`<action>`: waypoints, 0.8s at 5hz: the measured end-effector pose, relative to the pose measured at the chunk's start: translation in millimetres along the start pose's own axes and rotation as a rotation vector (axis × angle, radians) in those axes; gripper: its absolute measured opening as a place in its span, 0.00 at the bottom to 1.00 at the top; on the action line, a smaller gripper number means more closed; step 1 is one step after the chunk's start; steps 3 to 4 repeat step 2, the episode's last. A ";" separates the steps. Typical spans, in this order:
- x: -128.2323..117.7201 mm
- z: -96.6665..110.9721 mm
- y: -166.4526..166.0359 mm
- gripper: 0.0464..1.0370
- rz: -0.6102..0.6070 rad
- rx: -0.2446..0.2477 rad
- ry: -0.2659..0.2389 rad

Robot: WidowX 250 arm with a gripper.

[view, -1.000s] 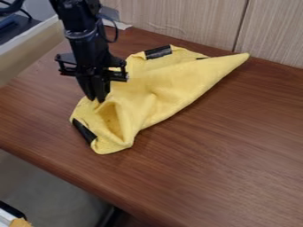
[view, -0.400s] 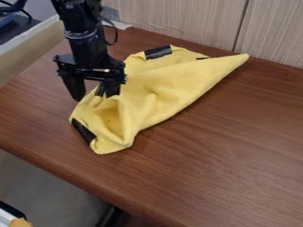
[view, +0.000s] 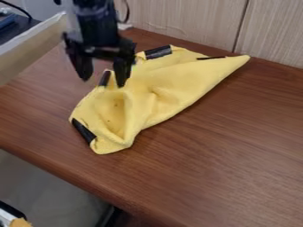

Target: Fold the cloth from the right to the left

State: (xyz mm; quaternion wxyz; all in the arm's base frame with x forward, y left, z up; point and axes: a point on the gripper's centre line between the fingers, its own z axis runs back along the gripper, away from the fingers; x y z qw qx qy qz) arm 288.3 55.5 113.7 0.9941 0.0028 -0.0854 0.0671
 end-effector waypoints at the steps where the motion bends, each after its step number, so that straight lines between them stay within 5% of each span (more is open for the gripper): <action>1: 4.2 19.9 -4.5 0.96 -0.017 0.023 -0.042; 2: 7.7 34.5 -9.2 0.96 -0.031 0.048 -0.086; 4: 7.7 34.5 -9.2 0.96 -0.031 0.048 -0.086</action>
